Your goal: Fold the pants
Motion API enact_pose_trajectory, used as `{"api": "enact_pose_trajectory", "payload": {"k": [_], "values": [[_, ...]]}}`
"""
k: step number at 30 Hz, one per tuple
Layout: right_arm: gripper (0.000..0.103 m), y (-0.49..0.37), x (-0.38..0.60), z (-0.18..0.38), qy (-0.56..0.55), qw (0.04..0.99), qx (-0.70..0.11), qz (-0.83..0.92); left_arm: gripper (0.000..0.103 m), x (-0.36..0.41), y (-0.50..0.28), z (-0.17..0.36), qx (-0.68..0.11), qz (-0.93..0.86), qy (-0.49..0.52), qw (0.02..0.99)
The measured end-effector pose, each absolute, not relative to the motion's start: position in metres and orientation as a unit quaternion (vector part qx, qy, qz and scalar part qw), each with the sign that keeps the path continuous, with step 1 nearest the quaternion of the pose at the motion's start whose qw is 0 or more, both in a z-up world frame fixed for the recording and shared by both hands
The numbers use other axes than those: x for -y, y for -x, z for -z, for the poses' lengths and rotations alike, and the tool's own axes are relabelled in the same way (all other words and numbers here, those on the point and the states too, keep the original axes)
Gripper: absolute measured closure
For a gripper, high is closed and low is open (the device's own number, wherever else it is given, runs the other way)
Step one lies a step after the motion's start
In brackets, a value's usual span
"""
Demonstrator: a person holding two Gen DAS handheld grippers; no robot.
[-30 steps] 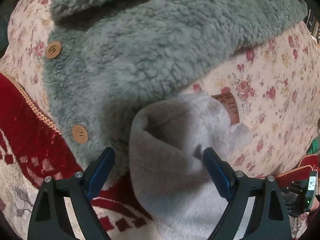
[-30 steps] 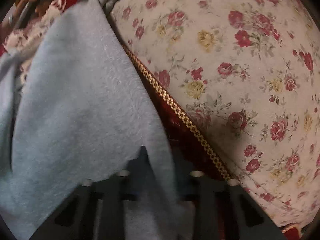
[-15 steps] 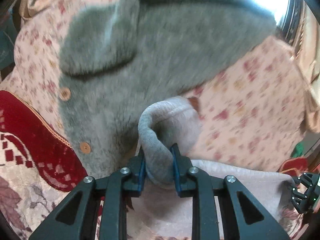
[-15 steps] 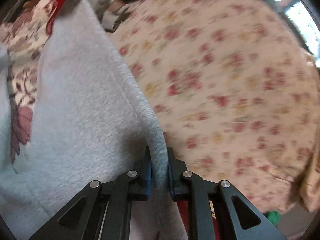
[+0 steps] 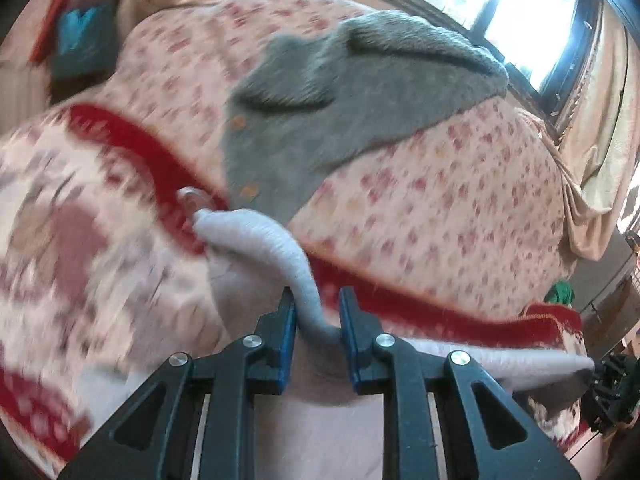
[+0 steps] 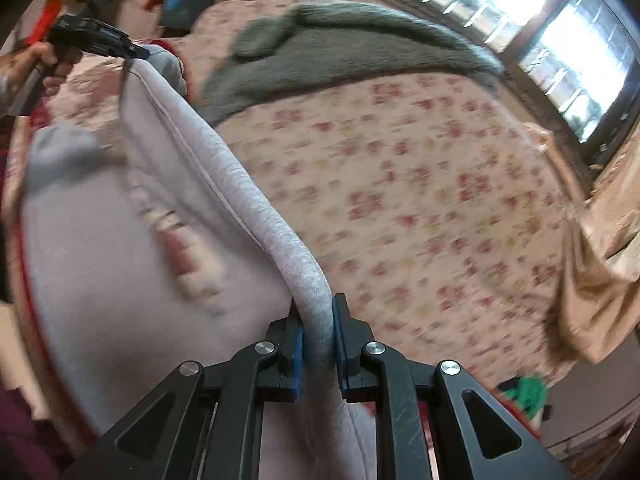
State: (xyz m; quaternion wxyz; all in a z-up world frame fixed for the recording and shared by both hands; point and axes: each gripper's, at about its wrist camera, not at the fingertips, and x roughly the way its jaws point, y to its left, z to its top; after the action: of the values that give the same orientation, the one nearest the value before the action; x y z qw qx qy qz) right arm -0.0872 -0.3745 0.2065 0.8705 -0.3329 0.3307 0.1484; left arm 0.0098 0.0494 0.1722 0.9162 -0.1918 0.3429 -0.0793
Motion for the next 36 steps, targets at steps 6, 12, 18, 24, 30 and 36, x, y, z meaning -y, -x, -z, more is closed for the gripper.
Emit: {"api": "enact_pose_trajectory", "payload": {"k": [6,12,18,24,30,36], "values": [[0.091,0.144,0.362,-0.151,0.291,0.858,-0.379,-0.189,0.086,-0.080,0.069,-0.129,-0.361,0.072,0.190,0.910],[0.091,0.180,0.354,-0.096,0.270,0.834,-0.432,-0.211,0.086,-0.090,0.098,-0.094,-0.386,0.070,0.194,0.899],[0.090,0.198,0.355,-0.052,0.280,0.815,-0.461,-0.214,0.082,-0.105,0.113,-0.069,-0.403,0.079,0.223,0.884],[0.090,0.197,0.371,-0.070,0.242,0.820,-0.471,-0.217,0.013,-0.125,0.121,-0.083,-0.351,0.066,0.256,0.898],[0.090,0.197,0.368,-0.071,0.245,0.821,-0.470,-0.214,0.012,-0.107,0.091,-0.078,-0.397,0.064,0.233,0.885],[0.090,0.195,0.372,-0.081,0.240,0.824,-0.465,-0.217,0.024,-0.076,0.069,-0.065,-0.439,0.073,0.201,0.872]]}}
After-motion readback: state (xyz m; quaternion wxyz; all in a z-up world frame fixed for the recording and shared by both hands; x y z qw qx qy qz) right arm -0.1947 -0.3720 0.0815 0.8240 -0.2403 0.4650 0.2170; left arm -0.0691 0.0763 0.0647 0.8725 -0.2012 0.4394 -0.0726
